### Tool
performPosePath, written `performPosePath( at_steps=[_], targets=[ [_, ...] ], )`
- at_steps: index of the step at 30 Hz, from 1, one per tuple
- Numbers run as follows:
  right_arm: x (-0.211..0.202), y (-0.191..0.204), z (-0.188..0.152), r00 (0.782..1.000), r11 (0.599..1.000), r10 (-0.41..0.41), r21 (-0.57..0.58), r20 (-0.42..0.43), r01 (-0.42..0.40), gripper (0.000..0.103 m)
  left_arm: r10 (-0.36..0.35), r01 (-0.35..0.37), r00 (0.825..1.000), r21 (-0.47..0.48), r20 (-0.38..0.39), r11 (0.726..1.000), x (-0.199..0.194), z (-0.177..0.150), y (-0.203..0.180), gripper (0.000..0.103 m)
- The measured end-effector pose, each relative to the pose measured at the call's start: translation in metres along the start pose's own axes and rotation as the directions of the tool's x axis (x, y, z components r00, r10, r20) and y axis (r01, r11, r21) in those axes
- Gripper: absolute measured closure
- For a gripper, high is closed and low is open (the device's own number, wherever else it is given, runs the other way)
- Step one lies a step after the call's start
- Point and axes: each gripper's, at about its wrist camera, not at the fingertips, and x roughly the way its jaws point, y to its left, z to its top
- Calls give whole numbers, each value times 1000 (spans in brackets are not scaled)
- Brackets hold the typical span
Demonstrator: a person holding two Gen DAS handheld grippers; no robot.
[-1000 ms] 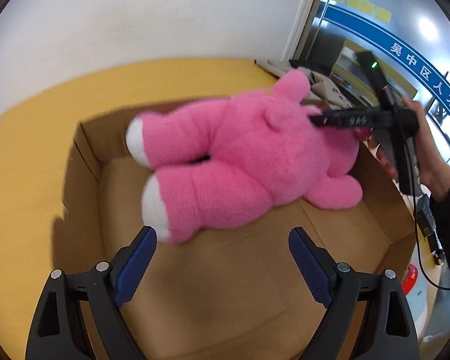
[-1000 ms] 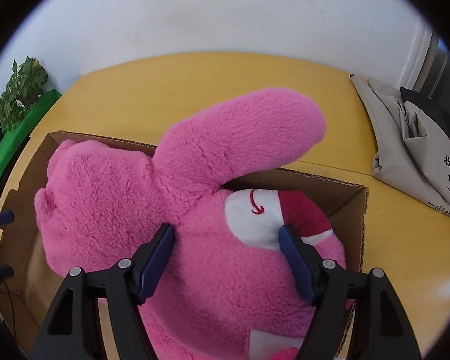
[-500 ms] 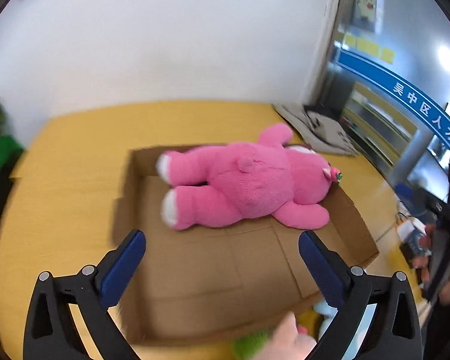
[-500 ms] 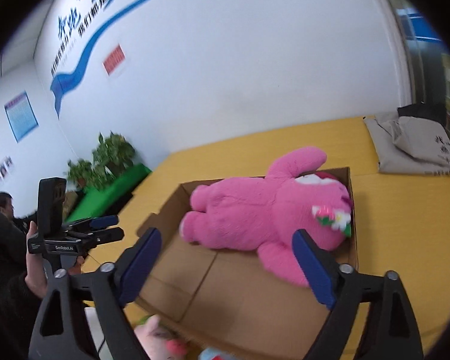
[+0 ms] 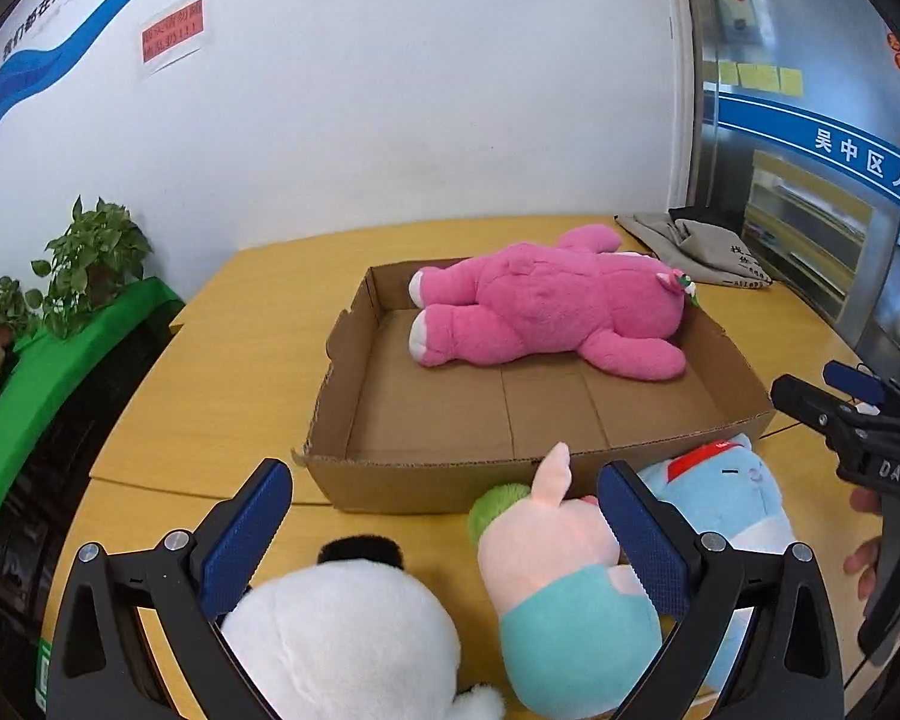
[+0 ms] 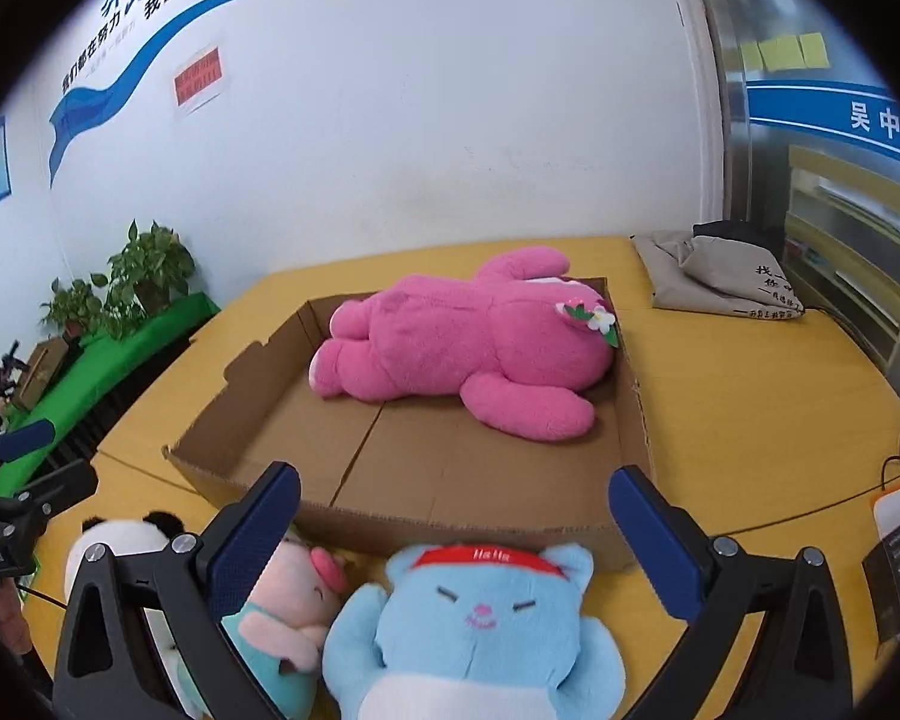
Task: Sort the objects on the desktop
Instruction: 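Open both grippers and withdraw them from the pink bear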
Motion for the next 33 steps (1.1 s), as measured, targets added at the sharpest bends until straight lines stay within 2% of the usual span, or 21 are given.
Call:
performPosePath(
  at_steps=[7,12,33],
  targets=[
    [-14,2,-12,999,999,-39,23,2,39,0,-30,30,999,19,-15,999,0,-6,-7,0],
    [-14,8,-12,997,997,-75,-11,0,75,0,-53,54,998,26,-25,998,5,-5,-8,0],
    [2,8,-17,997,998,-65,-9,-43,64,0,-74,75,996,16,-58,997,24,-3,-2,0]
  ],
)
